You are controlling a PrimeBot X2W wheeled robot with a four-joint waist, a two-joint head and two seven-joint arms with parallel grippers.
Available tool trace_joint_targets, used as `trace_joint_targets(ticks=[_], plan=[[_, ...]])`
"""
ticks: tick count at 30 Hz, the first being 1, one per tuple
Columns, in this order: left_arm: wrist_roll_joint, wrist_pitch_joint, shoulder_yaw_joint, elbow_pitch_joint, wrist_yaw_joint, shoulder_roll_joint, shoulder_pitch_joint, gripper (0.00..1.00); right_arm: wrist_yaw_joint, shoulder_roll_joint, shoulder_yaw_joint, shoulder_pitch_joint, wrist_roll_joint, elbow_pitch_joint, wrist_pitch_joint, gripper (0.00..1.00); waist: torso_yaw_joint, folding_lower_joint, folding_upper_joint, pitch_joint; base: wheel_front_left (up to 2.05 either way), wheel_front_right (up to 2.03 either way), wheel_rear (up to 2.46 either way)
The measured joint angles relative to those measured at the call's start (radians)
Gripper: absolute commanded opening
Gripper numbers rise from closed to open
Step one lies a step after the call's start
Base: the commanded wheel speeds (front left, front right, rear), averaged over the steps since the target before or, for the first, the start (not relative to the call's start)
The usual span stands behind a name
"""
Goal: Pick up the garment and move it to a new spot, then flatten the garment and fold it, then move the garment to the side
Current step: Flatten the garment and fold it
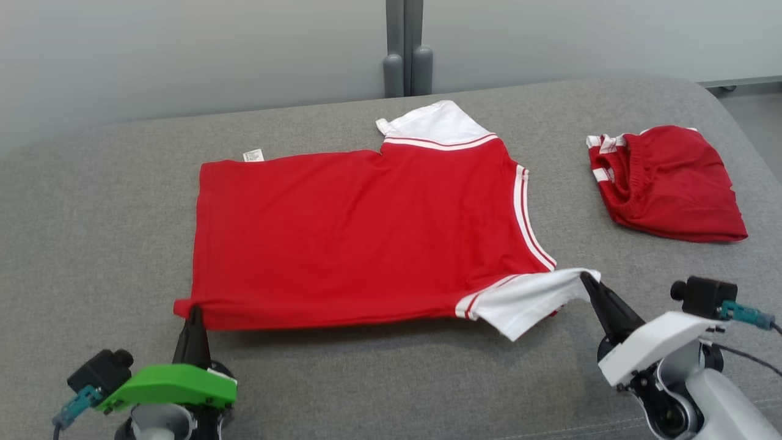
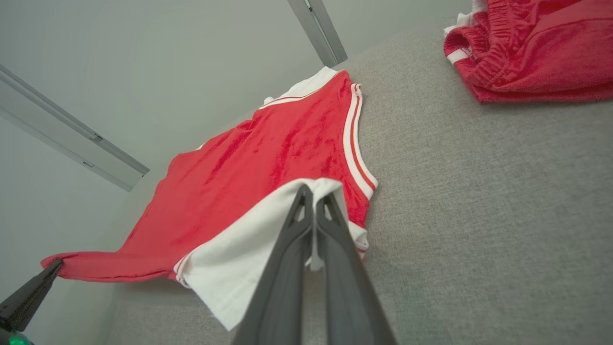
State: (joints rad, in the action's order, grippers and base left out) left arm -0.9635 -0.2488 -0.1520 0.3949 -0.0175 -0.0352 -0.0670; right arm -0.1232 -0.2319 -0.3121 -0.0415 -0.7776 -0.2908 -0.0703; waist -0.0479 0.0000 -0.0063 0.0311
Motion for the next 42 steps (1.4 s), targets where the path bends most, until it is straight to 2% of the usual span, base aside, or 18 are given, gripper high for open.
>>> trace_joint_targets(ticks=[9,19,20,21,22,23,27,32,38,42], plan=[[0.076,0.018,-0.041,0.063,-0.067,-0.015,-0.222,0.00,0.011,-0.019,-0.016,-0.244,0.013,-0.069,0.125,0.00,-0.006,0.0000,0.0000,0.077,0.00,0.00,0.00],[0.130,0.050,-0.052,0.178,-0.089,-0.015,-0.372,0.00,0.040,0.000,-0.039,-0.412,0.041,-0.181,0.213,0.00,-0.012,0.0000,0.0000,0.182,0.00,0.00,0.00],[0.134,0.050,-0.052,0.189,-0.090,-0.015,-0.384,0.00,0.046,0.002,-0.039,-0.425,0.041,-0.195,0.213,0.15,-0.012,0.0000,0.0000,0.193,0.00,0.00,0.00],[0.134,0.050,-0.053,0.203,-0.090,-0.014,-0.395,0.17,0.047,0.005,-0.037,-0.437,0.041,-0.208,0.213,0.36,-0.011,0.0000,0.0000,0.204,0.00,0.00,0.00],[0.137,0.050,-0.056,0.216,-0.090,-0.014,-0.405,0.39,0.047,0.009,-0.034,-0.448,0.041,-0.219,0.212,1.00,-0.010,0.0000,0.0000,0.214,0.00,0.00,0.00],[0.141,0.049,-0.057,0.227,-0.090,-0.013,-0.413,1.00,0.047,0.013,-0.028,-0.457,0.042,-0.230,0.205,1.00,-0.009,0.0000,0.0000,0.223,0.00,0.00,0.00],[0.151,0.030,-0.047,0.248,-0.090,-0.009,-0.434,1.00,0.063,0.022,0.000,-0.491,0.049,-0.261,0.149,1.00,0.008,0.0000,0.0000,0.236,0.00,0.00,0.00],[0.150,0.009,-0.018,0.249,-0.090,-0.009,-0.451,1.00,0.062,0.032,0.026,-0.525,0.049,-0.282,0.081,1.00,0.023,0.0000,0.0000,0.225,0.00,0.00,0.00],[0.117,0.004,-0.007,0.250,-0.069,-0.004,-0.436,1.00,0.043,0.030,0.027,-0.520,0.054,-0.292,0.012,1.00,0.032,0.0000,0.0000,0.199,0.00,0.00,0.00],[0.093,0.002,0.006,0.285,-0.053,-0.002,-0.344,1.00,0.035,0.040,0.022,-0.453,0.057,-0.301,-0.048,1.00,0.034,0.0000,0.0000,0.177,0.00,0.00,0.00]])
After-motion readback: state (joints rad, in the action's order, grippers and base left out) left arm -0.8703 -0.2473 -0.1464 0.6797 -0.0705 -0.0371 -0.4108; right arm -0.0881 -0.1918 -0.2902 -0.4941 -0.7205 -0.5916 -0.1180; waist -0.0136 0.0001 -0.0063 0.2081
